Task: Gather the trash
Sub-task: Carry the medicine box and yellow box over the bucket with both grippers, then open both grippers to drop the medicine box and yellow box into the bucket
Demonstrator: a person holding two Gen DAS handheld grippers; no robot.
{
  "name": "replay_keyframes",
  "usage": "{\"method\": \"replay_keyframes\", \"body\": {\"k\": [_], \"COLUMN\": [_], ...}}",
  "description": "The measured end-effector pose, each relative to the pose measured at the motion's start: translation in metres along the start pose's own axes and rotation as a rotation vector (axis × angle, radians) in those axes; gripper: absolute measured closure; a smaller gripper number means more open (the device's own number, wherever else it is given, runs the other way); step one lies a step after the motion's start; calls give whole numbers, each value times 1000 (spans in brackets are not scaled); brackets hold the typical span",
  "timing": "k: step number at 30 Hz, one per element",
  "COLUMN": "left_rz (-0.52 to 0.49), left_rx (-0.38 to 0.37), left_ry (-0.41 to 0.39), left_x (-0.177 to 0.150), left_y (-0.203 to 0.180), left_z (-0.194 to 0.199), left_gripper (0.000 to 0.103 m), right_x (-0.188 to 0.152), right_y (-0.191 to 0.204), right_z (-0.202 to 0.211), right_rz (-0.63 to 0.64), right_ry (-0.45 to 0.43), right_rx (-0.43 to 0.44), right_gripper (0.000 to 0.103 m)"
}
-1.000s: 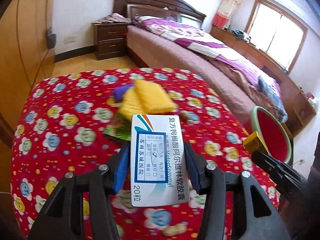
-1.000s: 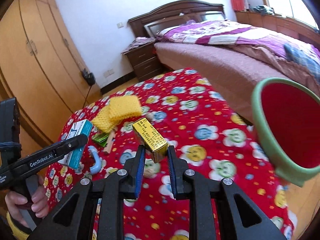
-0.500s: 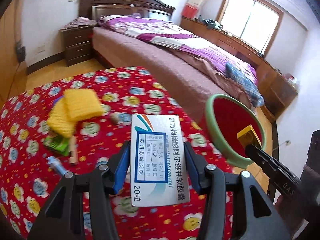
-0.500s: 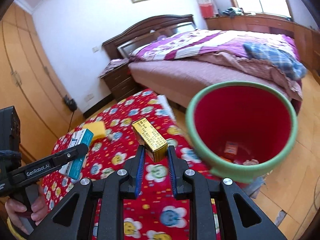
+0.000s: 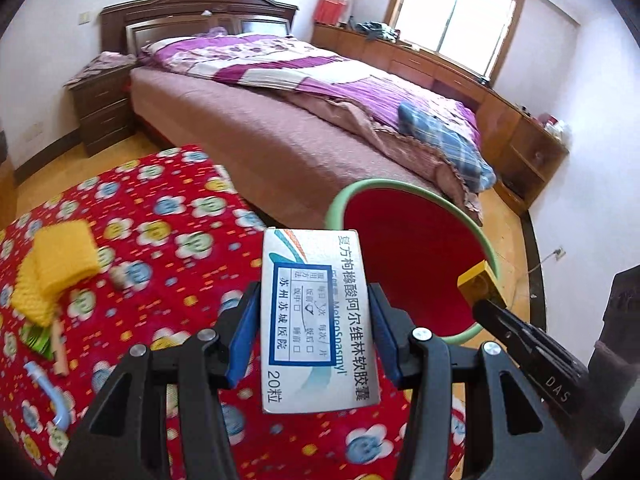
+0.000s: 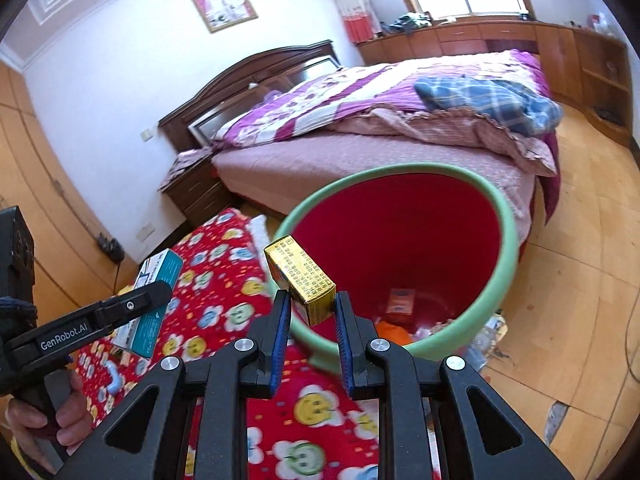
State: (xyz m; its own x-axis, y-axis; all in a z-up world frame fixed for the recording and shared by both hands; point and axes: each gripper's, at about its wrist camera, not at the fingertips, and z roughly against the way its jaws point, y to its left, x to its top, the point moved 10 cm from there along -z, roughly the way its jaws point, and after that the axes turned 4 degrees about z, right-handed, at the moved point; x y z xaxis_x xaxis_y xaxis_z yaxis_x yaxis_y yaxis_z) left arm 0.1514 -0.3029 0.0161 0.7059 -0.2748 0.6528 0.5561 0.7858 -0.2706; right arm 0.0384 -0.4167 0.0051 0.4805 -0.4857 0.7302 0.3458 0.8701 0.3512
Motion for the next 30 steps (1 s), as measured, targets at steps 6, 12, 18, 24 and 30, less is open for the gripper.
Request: {"method": "replay_keyframes", "body": {"k": [6, 12, 18, 24, 30], "left_rz": [-49, -89, -122, -110, -111], "left_rx": [-38, -64, -82, -73, -71], "left_ry": [15, 30, 41, 63, 61], "left_x": [8, 9, 10, 9, 10], "left_y": [-34, -59, -73, -71, -70], "left_z": [-27, -51, -65, -74, -75], "left_gripper": [50, 50, 50, 46, 44], "right_x": [1, 1, 2, 3, 3], "right_y": [-28, -49, -61, -67, -68], "right_z": [-7, -15, -20, -25, -23], "right_rz": [-39, -64, -78, -100, -108], "right_ry": [6, 18, 17, 17, 9], "right_rx": [-24, -38, -40, -27, -24], "right_gripper": [81, 80, 79, 76, 75]}}
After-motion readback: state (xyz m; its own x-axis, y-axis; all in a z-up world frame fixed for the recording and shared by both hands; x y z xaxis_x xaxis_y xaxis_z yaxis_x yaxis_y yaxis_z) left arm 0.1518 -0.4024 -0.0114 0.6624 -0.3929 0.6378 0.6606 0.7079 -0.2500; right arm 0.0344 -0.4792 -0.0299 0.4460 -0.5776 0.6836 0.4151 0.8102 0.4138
